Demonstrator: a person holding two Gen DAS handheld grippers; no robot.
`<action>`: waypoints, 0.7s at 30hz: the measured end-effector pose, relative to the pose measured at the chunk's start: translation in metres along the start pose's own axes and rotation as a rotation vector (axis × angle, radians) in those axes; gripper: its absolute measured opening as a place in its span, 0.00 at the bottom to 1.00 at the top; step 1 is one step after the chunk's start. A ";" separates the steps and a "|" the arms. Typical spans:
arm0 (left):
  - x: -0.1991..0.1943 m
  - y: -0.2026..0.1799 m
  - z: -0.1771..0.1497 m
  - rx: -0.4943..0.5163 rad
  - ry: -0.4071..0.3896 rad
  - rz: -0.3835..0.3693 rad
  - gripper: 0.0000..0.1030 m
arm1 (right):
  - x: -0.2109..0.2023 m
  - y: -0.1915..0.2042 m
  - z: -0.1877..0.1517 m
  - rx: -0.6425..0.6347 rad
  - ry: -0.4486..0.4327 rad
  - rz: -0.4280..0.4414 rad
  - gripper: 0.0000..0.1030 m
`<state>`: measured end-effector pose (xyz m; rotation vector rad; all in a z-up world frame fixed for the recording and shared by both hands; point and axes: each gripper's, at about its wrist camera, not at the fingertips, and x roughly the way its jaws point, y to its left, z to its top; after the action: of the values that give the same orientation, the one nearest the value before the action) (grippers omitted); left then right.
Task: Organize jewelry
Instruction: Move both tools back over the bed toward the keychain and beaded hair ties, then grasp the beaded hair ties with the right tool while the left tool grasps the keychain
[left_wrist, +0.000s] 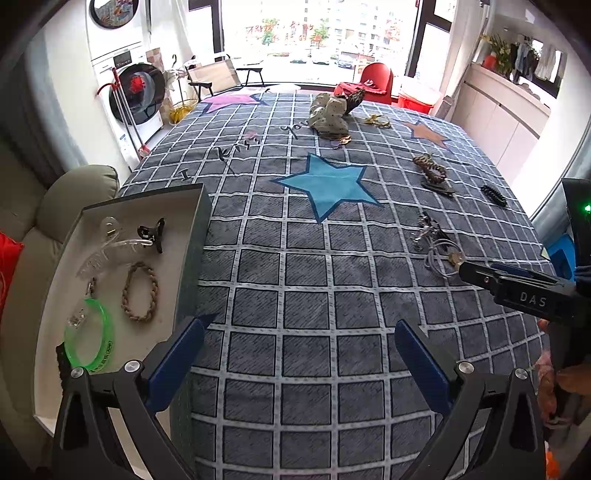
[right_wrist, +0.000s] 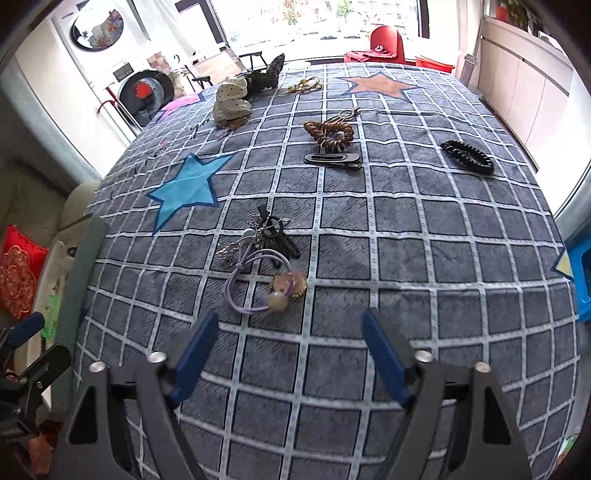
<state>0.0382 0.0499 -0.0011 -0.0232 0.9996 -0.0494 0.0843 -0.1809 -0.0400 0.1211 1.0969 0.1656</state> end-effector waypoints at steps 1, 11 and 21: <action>0.003 0.000 0.001 -0.002 0.003 0.004 1.00 | 0.003 0.002 0.001 -0.006 0.002 -0.002 0.66; 0.028 -0.013 0.021 0.021 0.005 0.030 1.00 | 0.019 0.017 0.006 -0.127 -0.013 -0.117 0.26; 0.052 -0.062 0.035 0.133 0.007 -0.039 0.96 | -0.001 -0.006 -0.019 -0.140 -0.026 -0.124 0.22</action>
<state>0.0941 -0.0148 -0.0229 0.0798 1.0014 -0.1516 0.0675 -0.1866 -0.0492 -0.0700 1.0605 0.1291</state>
